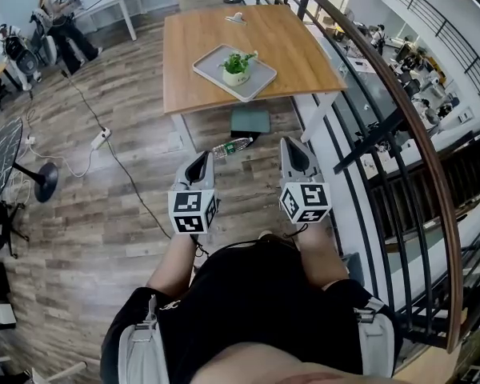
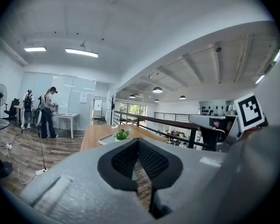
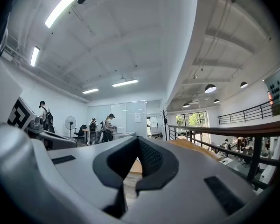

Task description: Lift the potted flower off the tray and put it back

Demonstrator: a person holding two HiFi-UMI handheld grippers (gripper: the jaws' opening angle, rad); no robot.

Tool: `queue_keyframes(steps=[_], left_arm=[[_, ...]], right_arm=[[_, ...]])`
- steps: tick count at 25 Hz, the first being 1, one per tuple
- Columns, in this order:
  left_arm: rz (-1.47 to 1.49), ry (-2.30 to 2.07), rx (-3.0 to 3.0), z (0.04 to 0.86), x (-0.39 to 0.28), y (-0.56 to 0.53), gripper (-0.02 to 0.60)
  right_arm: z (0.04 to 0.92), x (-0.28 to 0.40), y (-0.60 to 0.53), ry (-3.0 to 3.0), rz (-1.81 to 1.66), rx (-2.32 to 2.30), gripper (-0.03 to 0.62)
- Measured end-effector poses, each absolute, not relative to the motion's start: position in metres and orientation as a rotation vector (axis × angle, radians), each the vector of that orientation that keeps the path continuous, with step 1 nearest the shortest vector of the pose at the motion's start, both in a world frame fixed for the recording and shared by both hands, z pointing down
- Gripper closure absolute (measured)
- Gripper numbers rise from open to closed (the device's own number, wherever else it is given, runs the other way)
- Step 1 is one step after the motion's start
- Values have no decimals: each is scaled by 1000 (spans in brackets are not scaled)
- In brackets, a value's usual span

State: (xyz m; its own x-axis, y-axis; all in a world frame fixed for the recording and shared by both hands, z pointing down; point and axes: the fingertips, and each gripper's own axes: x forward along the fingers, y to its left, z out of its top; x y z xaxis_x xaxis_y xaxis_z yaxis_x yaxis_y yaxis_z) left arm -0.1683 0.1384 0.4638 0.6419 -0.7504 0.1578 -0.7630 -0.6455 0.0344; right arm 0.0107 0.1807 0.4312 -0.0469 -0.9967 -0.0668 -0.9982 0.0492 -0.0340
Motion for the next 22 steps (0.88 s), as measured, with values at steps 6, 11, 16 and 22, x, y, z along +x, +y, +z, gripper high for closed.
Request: queue_keyframes(steps=[6, 11, 16, 22], left_arm=[[172, -1338, 2731, 467, -191, 127, 569], [162, -1398, 2719, 466, -199, 96, 569], [198, -1399, 2716, 473, -181, 57, 569], [227, -1431, 2691, 475, -141, -21, 569]], right_arm=[[434, 2, 166, 2226, 55, -2095, 595], [436, 4, 132, 2236, 64, -2076, 595], [444, 23, 89, 2228, 44, -2072, 595], [452, 67, 5, 2252, 7, -2049, 595]])
